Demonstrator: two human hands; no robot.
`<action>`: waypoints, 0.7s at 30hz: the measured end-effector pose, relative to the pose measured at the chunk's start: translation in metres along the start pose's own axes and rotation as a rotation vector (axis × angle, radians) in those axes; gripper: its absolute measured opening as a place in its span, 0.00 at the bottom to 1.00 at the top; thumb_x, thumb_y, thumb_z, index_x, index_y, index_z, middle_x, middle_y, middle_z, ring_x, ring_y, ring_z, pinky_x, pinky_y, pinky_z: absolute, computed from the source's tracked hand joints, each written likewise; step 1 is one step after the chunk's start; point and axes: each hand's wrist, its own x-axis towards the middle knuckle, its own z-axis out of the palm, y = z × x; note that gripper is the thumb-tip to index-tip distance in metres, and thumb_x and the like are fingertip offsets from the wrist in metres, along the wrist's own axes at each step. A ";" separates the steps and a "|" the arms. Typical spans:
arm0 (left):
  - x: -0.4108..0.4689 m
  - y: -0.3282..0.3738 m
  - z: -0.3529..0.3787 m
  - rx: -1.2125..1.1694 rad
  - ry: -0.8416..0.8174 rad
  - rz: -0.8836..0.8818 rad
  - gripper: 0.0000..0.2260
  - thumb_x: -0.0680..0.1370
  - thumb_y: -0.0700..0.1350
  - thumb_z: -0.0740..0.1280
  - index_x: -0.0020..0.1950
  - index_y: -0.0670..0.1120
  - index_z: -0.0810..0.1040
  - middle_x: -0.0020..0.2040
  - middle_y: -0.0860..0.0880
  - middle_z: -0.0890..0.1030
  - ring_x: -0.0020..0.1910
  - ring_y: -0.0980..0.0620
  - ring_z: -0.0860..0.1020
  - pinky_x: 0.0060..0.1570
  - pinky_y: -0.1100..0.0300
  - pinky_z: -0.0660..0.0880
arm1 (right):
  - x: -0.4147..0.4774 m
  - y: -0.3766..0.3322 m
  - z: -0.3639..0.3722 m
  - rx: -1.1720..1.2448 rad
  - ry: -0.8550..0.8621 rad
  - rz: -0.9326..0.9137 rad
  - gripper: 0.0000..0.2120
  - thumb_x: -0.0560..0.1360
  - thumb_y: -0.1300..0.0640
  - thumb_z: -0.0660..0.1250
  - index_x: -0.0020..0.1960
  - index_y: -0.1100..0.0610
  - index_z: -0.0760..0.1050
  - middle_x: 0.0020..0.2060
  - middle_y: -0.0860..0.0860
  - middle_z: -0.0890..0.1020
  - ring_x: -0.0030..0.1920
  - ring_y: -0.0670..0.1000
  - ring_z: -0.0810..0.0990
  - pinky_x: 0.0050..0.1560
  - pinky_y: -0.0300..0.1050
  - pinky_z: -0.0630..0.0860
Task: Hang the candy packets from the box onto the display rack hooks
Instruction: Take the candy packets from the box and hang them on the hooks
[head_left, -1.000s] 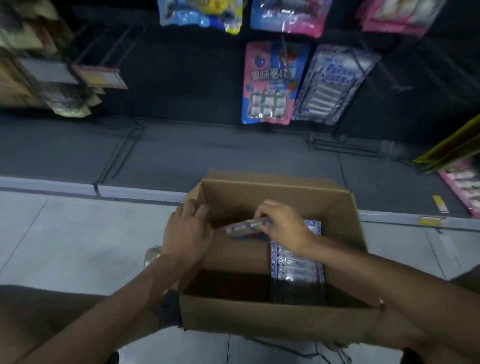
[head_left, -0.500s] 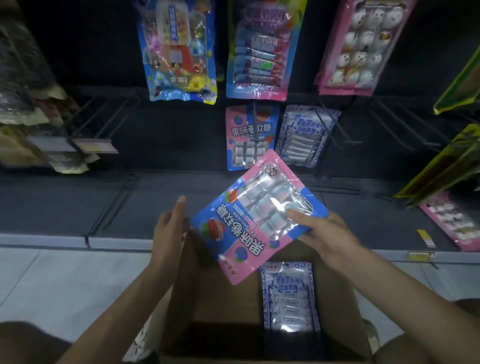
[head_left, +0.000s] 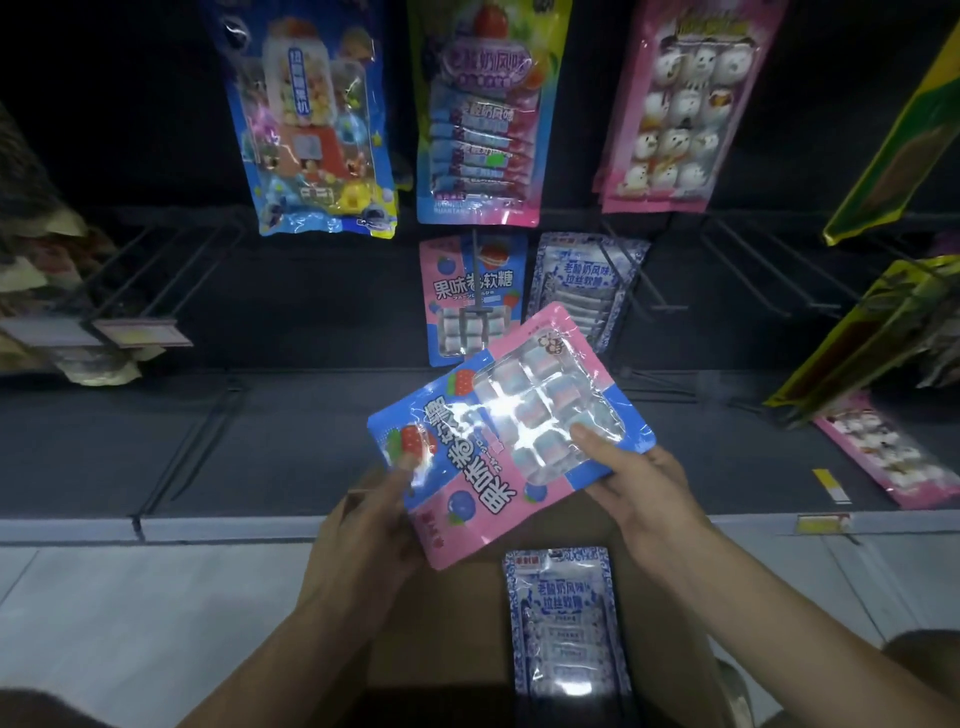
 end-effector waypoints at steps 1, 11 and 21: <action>-0.002 -0.002 0.005 0.010 -0.033 0.034 0.20 0.81 0.53 0.71 0.70 0.44 0.80 0.65 0.39 0.83 0.62 0.36 0.83 0.64 0.36 0.78 | -0.001 0.001 0.001 0.018 -0.006 0.010 0.19 0.74 0.59 0.78 0.64 0.57 0.83 0.55 0.53 0.89 0.56 0.54 0.88 0.65 0.53 0.80; -0.003 0.012 0.000 0.162 0.057 0.070 0.22 0.72 0.49 0.82 0.63 0.46 0.84 0.57 0.41 0.87 0.55 0.36 0.86 0.58 0.32 0.80 | 0.004 0.009 -0.004 -0.246 -0.099 0.126 0.23 0.68 0.51 0.84 0.61 0.54 0.85 0.54 0.52 0.89 0.55 0.51 0.88 0.64 0.49 0.80; 0.011 0.055 -0.009 1.453 0.287 0.579 0.09 0.78 0.52 0.72 0.58 0.57 0.86 0.50 0.48 0.88 0.54 0.42 0.85 0.43 0.52 0.76 | 0.009 0.023 0.003 -0.881 -0.027 -0.265 0.46 0.67 0.47 0.85 0.79 0.45 0.66 0.65 0.45 0.78 0.62 0.45 0.79 0.66 0.46 0.76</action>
